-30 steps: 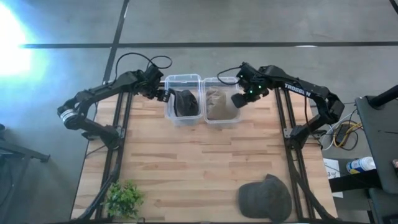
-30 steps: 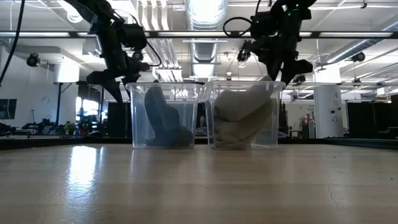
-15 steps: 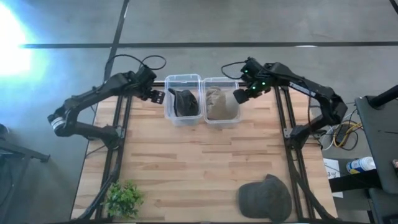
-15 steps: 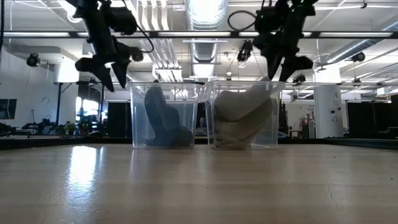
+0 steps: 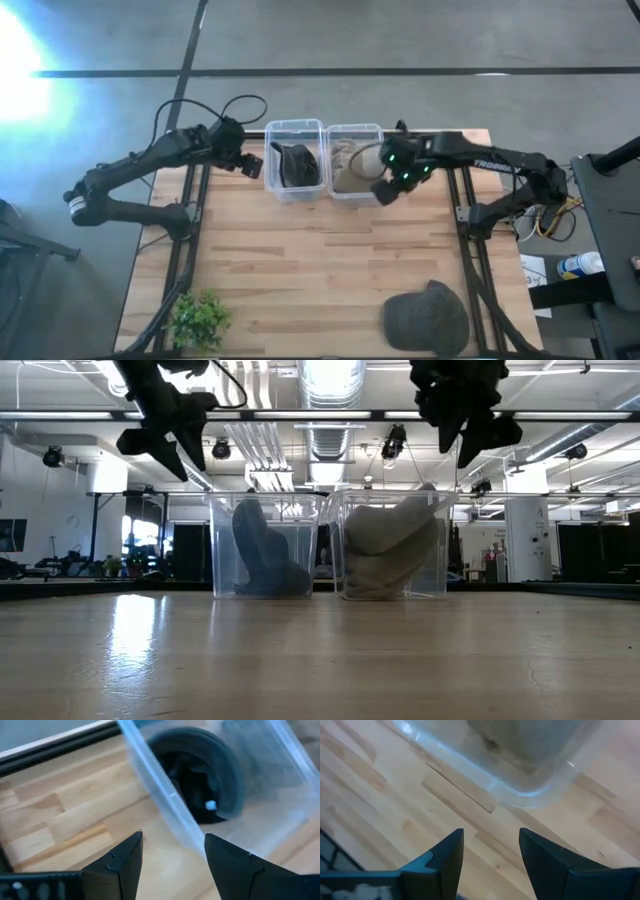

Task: Pick & Place hat
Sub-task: Adjust the transparent bins, then put the dark gray cap into the left transparent bin

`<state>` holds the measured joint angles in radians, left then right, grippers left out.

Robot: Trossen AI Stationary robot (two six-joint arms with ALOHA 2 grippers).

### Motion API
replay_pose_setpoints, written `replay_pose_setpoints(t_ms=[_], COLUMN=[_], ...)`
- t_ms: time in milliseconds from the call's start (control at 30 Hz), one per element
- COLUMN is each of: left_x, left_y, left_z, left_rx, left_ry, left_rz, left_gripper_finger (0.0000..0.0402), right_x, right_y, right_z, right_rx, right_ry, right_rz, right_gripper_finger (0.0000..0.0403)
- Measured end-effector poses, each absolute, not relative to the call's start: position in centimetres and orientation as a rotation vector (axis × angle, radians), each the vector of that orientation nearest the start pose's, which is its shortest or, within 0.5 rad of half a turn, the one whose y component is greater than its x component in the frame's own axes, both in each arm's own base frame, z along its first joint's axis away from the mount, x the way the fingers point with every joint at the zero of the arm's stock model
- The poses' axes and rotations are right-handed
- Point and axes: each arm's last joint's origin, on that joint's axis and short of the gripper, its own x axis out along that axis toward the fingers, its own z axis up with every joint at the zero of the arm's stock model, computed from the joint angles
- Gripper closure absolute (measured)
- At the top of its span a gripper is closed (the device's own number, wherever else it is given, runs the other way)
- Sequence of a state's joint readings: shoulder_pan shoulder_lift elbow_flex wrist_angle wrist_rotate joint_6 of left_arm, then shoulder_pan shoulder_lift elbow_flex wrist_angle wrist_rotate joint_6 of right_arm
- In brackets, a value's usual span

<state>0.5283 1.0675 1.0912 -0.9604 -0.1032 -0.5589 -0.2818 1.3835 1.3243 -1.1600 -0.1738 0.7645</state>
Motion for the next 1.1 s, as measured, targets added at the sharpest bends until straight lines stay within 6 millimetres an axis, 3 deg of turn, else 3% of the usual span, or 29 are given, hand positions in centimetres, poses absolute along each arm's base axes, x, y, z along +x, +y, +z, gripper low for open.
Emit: replay_pose_setpoints(t_ms=[333,633,900,1100], left_x=[17.9,18.5,19.0,20.7], left_y=[6.9,4.8,3.4,0.3], left_z=[32.4,32.5,32.6,34.0], left_rx=[-0.685,-0.682,-0.699,-0.624], left_ry=[0.77,0.774,0.751,0.614], left_rz=[0.702,0.65,0.613,0.381], left_gripper_finger=[0.0196,0.0196,0.0196,0.0196], right_x=[28.6,31.0,31.0,28.5], right_y=[-5.2,-5.9,-5.9,-2.8], right_z=[28.1,26.0,27.3,29.4], right_rx=[0.934,0.929,0.933,0.893], right_ry=[1.148,1.122,1.068,1.181], right_rz=[-0.594,-0.609,-0.561,-0.452], right_gripper_finger=[0.0216,0.0216,0.0216,0.0216])
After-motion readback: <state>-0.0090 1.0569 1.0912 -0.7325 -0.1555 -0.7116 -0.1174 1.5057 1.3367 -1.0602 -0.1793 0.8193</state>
